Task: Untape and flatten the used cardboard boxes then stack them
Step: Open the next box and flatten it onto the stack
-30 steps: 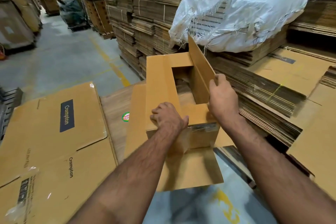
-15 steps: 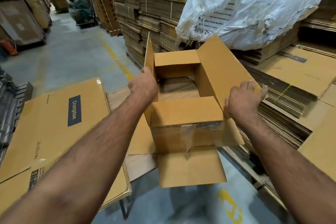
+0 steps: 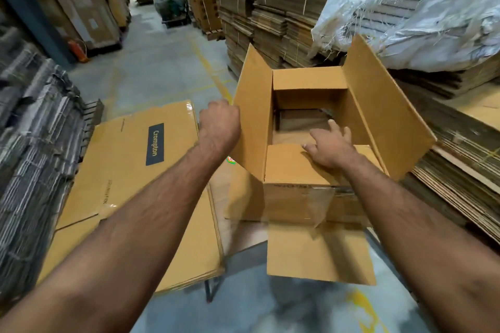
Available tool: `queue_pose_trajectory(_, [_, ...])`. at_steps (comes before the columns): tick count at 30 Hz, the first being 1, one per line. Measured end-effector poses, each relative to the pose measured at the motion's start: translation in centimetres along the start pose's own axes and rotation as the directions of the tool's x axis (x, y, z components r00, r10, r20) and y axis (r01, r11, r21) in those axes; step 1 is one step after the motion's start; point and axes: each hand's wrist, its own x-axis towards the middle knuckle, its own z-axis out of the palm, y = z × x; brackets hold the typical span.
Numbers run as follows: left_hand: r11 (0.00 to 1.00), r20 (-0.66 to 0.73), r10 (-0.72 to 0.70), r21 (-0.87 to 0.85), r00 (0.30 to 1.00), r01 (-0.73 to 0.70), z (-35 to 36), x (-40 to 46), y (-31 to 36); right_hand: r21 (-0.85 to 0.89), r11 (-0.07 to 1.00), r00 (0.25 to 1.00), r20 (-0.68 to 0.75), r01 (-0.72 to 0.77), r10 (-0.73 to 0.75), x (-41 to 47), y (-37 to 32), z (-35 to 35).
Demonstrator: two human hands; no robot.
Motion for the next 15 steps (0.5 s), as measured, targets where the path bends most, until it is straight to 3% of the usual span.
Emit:
queue_pose_trajectory(7, [0.960,0.003,0.264,-0.094,0.965,-0.263,0.3,0.0,-4.1,0.187,0.981,0.974,0.208,0.055,-0.094,2.7,-5.1,-1.8])
queue_pose_trajectory(10, [0.931,-0.021,0.359,-0.055,0.933,-0.360,1.5,-0.4,-5.2,0.232,0.972,0.988,0.133,0.040,-0.073,3.7,-6.0,-2.5])
queue_pose_trajectory(12, [0.923,-0.010,0.383,-0.043,0.924,-0.383,1.9,-0.6,-5.5,0.188,0.981,0.998,0.032,0.039,-0.046,3.3,-6.9,-3.5])
queue_pose_trajectory(15, [0.893,0.030,0.450,-0.027,0.893,-0.449,1.5,-1.0,-5.2,0.072,0.997,0.999,0.003,-0.032,0.031,1.5,-8.4,-5.7])
